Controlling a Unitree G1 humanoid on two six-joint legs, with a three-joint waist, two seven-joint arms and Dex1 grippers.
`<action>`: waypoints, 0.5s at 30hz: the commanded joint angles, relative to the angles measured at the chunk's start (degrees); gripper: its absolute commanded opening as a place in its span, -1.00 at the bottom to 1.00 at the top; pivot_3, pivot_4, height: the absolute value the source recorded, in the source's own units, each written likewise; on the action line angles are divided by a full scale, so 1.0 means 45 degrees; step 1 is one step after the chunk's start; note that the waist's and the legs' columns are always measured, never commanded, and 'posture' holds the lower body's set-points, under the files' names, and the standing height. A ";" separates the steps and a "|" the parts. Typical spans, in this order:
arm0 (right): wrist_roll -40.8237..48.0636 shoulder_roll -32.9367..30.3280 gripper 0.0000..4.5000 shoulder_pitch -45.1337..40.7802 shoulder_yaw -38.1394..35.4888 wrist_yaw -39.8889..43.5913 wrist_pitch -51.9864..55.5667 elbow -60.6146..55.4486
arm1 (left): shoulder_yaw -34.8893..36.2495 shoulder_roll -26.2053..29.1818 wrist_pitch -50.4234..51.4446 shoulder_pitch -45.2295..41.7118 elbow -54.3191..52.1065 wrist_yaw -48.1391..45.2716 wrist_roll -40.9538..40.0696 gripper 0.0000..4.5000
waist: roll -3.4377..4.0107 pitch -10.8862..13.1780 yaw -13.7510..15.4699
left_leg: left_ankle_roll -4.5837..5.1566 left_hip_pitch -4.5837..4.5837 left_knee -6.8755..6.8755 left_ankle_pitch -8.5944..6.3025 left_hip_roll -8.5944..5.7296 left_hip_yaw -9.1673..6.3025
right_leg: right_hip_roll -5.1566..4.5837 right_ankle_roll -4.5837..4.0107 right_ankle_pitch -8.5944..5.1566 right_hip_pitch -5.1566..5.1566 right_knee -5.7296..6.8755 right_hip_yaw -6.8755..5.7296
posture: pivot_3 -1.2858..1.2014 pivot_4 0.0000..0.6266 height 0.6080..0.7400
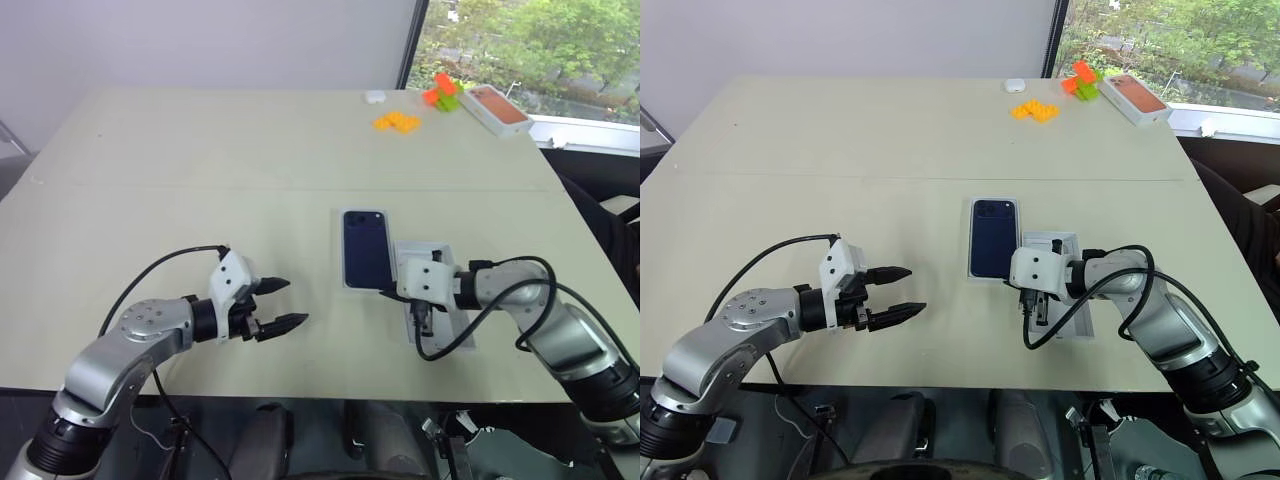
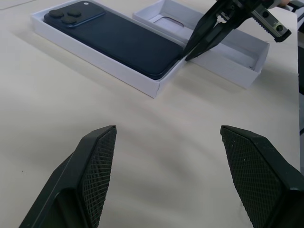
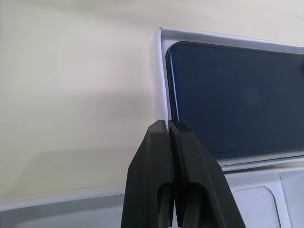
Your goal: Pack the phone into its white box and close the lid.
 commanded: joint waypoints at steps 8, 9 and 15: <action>0.0811 -0.0691 -0.96 0.0785 0.0002 0.1531 -0.0045 -0.1539 | 0.0697 -0.0032 0.0069 -0.0105 -0.0082 0.0019 -0.0010 0.66 | -0.0001 -0.0001 0.0010 | 0.0011 -0.0002 -0.0002 -0.0007 0.0014 0.0000 | 0.0006 0.0011 0.0006 0.0004 -0.0012 -0.0002 | 0.03 -0.52 1.00; 0.0843 -0.0718 -0.96 0.0824 0.0002 0.1591 -0.0023 -0.1614 | 0.0703 -0.0029 0.0072 -0.0103 -0.0077 0.0017 -0.0005 0.66 | 0.0000 -0.0001 0.0009 | 0.0011 -0.0001 -0.0001 -0.0007 0.0013 0.0003 | 0.0006 0.0011 0.0006 0.0004 -0.0014 -0.0002 | 0.03 -0.52 1.00; 0.1338 -0.1379 -0.96 0.1605 -0.0037 0.2372 0.0018 -0.2547 | 0.0756 -0.0005 0.0070 -0.0043 -0.0102 -0.0031 -0.0013 0.66 | -0.0002 -0.0002 0.0018 | 0.0011 0.0002 -0.0002 -0.0007 0.0019 0.0001 | 0.0011 0.0010 0.0004 0.0006 -0.0013 -0.0003 | 0.03 -0.52 1.00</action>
